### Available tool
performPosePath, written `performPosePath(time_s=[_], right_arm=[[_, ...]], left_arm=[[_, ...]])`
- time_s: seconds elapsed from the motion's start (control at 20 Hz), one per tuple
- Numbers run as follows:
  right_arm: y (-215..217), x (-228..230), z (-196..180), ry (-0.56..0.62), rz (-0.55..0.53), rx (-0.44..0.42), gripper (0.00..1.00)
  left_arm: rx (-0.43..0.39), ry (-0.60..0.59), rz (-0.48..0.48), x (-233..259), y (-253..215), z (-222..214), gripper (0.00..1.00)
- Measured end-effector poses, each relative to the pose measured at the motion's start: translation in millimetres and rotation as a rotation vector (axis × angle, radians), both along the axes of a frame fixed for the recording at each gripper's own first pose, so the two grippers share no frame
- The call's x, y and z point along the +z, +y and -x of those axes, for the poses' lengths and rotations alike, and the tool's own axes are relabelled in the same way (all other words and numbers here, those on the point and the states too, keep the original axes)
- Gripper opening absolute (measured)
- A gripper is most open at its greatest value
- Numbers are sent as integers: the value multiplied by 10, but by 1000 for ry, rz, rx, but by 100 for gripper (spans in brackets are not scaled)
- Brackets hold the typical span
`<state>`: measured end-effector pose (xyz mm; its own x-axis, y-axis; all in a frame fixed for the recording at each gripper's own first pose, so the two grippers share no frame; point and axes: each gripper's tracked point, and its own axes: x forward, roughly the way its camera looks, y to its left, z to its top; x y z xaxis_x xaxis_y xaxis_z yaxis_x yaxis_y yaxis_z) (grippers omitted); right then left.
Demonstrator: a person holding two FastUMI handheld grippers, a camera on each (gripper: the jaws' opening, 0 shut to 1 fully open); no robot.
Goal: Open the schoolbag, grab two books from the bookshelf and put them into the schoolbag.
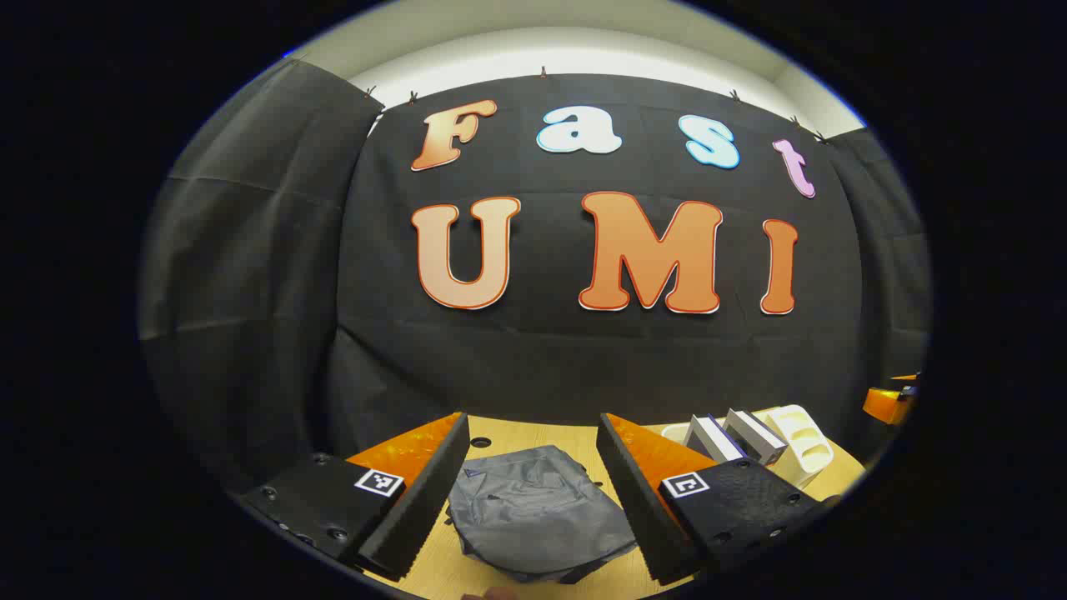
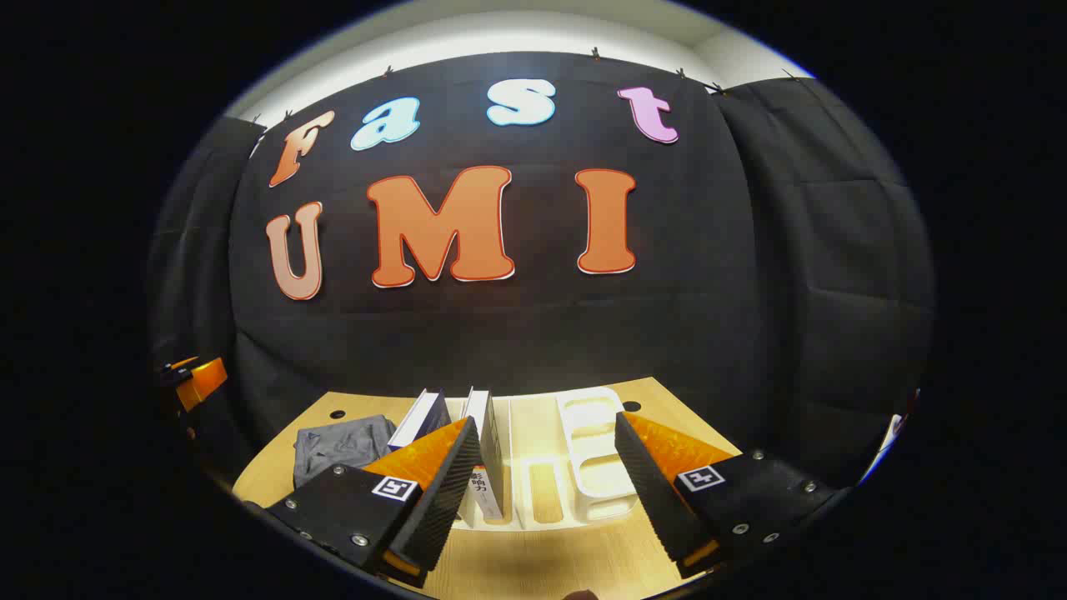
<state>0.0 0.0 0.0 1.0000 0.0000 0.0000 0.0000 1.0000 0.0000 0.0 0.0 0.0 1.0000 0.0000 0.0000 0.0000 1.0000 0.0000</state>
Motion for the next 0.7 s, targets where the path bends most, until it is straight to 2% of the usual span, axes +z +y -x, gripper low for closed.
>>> performPosePath(time_s=[0.15, 0.3, 0.5, 0.7], right_arm=[[132, -52, -5, 17, -32, 30, 97], [147, -5, 53, -8, -25, 13, 97], [121, 10, 126, -20, 27, -8, 97], [74, 14, 181, -14, 13, -11, 97]], left_arm=[[16, -13, -25, 26, 76, 56, 97], [1, -6, -45, 17, 110, 35, 96], [-19, -9, -17, 40, 74, 36, 96], [-39, -20, -28, 79, -43, 5, 97]])
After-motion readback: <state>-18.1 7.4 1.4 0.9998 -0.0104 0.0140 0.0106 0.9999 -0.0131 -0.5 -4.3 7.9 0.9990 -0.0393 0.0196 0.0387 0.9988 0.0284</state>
